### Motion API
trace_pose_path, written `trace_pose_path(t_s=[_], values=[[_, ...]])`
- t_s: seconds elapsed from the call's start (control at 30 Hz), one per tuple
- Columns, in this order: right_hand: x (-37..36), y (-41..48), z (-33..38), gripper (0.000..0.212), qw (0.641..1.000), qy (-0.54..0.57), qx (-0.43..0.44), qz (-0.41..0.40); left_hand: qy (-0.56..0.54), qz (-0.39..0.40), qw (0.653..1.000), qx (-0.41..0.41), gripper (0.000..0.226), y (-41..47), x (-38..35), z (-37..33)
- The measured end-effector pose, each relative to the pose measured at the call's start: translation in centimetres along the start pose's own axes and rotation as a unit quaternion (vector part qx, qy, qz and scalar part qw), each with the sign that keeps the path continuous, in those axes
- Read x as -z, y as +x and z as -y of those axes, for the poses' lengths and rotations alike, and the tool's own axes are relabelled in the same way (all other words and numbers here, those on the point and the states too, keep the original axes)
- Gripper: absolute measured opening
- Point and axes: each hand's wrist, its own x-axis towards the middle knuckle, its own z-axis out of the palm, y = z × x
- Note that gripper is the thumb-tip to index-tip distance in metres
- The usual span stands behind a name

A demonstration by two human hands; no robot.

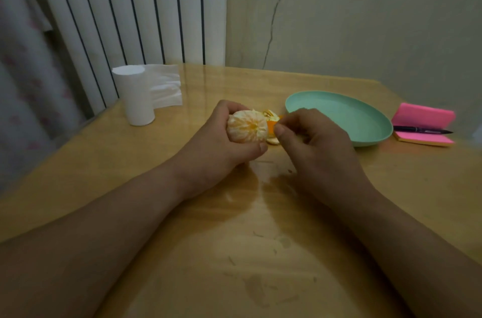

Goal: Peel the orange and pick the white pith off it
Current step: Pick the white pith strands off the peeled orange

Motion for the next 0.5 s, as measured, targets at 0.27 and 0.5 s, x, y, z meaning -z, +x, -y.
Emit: trace_pose_path(t_s=[0.27, 0.5], values=[[0.2, -0.6, 1.4, 0.025, 0.988, 0.117, -0.069, 0.07, 0.055, -0.037, 0.997, -0.049, 0.074, -0.1, -0.5, -0.1], [0.2, -0.5, 1.1, 0.017, 0.986, 0.12, -0.08, 0.086, 0.076, -0.031, 0.994, -0.072, 0.084, -0.1, -0.7, 0.1]])
